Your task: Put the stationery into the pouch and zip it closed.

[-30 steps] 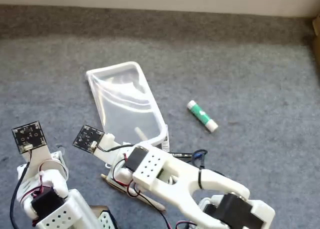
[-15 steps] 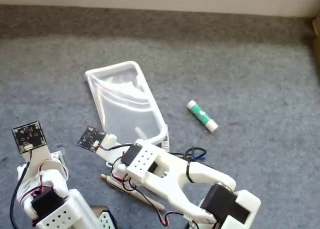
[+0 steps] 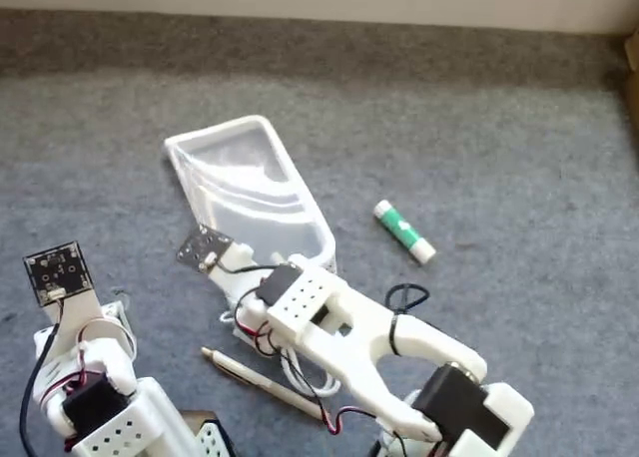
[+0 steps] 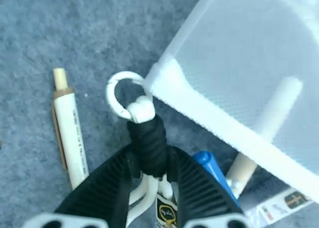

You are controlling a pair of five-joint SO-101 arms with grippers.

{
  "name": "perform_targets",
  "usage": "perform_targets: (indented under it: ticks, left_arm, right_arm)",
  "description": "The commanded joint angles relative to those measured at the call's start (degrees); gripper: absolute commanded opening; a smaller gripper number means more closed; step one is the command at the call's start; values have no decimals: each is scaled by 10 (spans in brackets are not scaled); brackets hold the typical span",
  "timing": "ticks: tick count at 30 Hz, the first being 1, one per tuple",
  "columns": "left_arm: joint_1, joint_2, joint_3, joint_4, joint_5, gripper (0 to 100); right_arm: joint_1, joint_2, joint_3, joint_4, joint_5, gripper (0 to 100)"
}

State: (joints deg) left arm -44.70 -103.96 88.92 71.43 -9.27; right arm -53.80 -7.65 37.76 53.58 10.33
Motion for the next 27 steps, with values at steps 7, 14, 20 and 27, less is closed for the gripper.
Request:
perform_targets:
  ticks: [7,14,20,27]
  left_arm:
    - [68,-5,-29,-8,7,246]
    - [109,-5,-32,-8,7,271]
    - [149,-4,-42,-7,50,373]
    - [262,-4,-114,43,53,376]
  right_arm:
    - [19,-170,-31,14,3,5]
    - [44,-246,-30,14,2,5]
    - [73,-262,-29,14,-21,5]
    - [73,-262,-29,13,-22,5]
